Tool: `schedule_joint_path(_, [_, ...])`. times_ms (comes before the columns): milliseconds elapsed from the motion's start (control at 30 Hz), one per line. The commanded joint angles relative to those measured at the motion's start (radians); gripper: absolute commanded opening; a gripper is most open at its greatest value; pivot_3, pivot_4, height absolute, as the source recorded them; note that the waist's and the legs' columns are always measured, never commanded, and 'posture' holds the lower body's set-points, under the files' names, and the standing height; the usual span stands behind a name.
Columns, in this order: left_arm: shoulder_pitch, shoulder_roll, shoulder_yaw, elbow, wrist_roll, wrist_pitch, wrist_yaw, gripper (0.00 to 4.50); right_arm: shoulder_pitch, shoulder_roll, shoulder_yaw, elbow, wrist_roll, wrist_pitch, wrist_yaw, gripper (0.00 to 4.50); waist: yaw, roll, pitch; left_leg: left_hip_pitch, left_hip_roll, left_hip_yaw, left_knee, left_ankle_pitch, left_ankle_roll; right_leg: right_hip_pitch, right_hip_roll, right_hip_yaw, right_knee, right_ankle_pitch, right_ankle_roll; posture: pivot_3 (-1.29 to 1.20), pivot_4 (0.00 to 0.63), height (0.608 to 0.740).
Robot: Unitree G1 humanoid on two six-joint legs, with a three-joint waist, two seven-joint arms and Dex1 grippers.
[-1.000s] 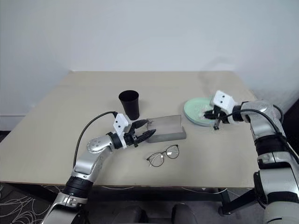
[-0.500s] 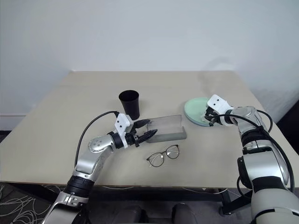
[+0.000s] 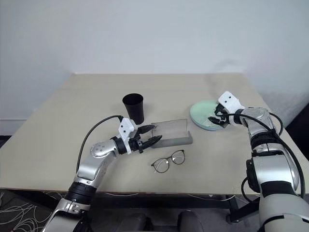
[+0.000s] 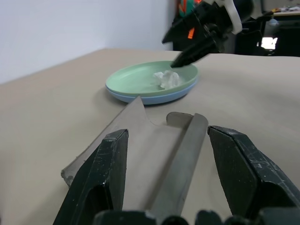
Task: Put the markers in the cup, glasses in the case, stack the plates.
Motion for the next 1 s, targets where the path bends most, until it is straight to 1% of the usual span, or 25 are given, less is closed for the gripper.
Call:
schedule_joint_path(33, [-0.041, 0.011, -0.012, -0.030, -0.024, 0.013, -0.045, 2.83, -0.025, -0.019, -0.037, -0.037, 0.017, -0.043, -0.067, 4.05, 0.000, 0.000, 0.000, 0.000, 0.000, 0.000, 0.000, 0.000, 0.000, 0.000, 0.000, 0.000, 0.000, 0.000, 0.000, 0.00, 0.000, 0.733])
schedule_joint_path(133, [-0.099, 0.035, -0.036, 0.017, -0.002, 0.026, -0.096, 2.83, 0.019, -0.011, -0.082, -0.099, 0.090, -0.071, 0.030, 4.05, 0.001, 0.000, 0.000, 0.000, 0.000, 0.000, 0.000, 0.000, 0.000, 0.000, 0.000, 0.000, 0.000, 0.000, 0.000, 0.00, 0.000, 0.733])
schedule_joint_path(233, [-0.156, 0.057, -0.051, 0.068, 0.004, 0.035, -0.150, 2.83, 0.088, -0.004, -0.088, -0.193, 0.124, -0.085, 0.119, 4.05, 0.000, 0.000, 0.000, 0.000, 0.000, -0.001, 0.000, 0.000, 0.000, 0.001, 0.001, 0.000, 0.000, 0.000, 0.000, 0.00, 0.000, 0.733])
schedule_joint_path(300, [-0.182, 0.066, -0.055, 0.097, 0.008, 0.037, -0.172, 2.83, 0.122, -0.002, -0.089, -0.247, 0.142, -0.072, 0.159, 4.05, 0.000, 0.000, 0.000, 0.000, 0.000, -0.001, 0.000, 0.000, 0.000, 0.002, 0.001, 0.000, -0.001, 0.000, 0.000, 0.00, 0.000, 0.733])
schedule_joint_path(400, [-0.284, 0.098, -0.076, 0.200, 0.022, 0.081, -0.253, 2.83, 0.231, -0.019, -0.079, -0.387, 0.198, -0.024, 0.314, 4.05, 0.001, 0.000, 0.000, 0.000, 0.000, -0.002, 0.000, 0.000, 0.000, 0.002, 0.001, 0.000, -0.001, 0.000, 0.000, 0.00, 0.000, 0.733])
schedule_joint_path(467, [-0.327, 0.109, -0.084, 0.235, 0.010, 0.116, -0.301, 2.83, 0.280, -0.031, -0.074, -0.458, 0.215, 0.006, 0.366, 4.05, 0.000, 0.000, 0.000, 0.000, 0.000, -0.003, 0.001, 0.000, 0.000, 0.001, 0.002, 0.000, 0.000, 0.000, 0.000, 0.00, 0.000, 0.733])
schedule_joint_path(567, [-0.374, 0.125, -0.100, 0.264, 0.003, 0.156, -0.375, 2.83, 0.328, -0.041, -0.072, -0.525, 0.214, 0.025, 0.382, 4.05, 0.000, 0.000, 0.000, 0.000, 0.000, -0.003, 0.001, 0.000, 0.000, 0.001, 0.002, 0.001, 0.000, 0.000, 0.000, 0.00, 0.000, 0.733])
schedule_joint_path(700, [-0.443, 0.140, -0.133, 0.300, 0.009, 0.203, -0.478, 2.83, 0.350, -0.037, -0.081, -0.563, 0.227, 0.054, 0.372, 4.05, -0.001, 0.000, 0.000, 0.000, 0.000, -0.002, 0.001, 0.000, 0.000, 0.001, 0.002, 0.001, 0.000, 0.000, 0.000, 0.00, 0.000, 0.733])
schedule_joint_path(900, [-0.502, 0.132, -0.198, 0.320, 0.049, 0.211, -0.555, 2.83, 0.400, -0.040, -0.074, -0.599, 0.224, 0.052, 0.364, 4.05, 0.001, -0.001, 0.000, -0.001, 0.000, -0.003, 0.001, 0.000, 0.000, 0.001, 0.002, 0.001, 0.000, 0.000, 0.000, 0.00, 0.000, 0.733])
schedule_joint_path(1000, [-0.521, 0.110, -0.231, 0.329, 0.072, 0.224, -0.570, 2.83, 0.425, -0.044, -0.067, -0.616, 0.231, 0.064, 0.389, 4.05, 0.001, -0.001, 0.001, -0.002, 0.000, -0.003, 0.001, 0.000, 0.000, 0.001, 0.002, 0.001, -0.001, -0.001, 0.001, 0.00, 0.000, 0.733])
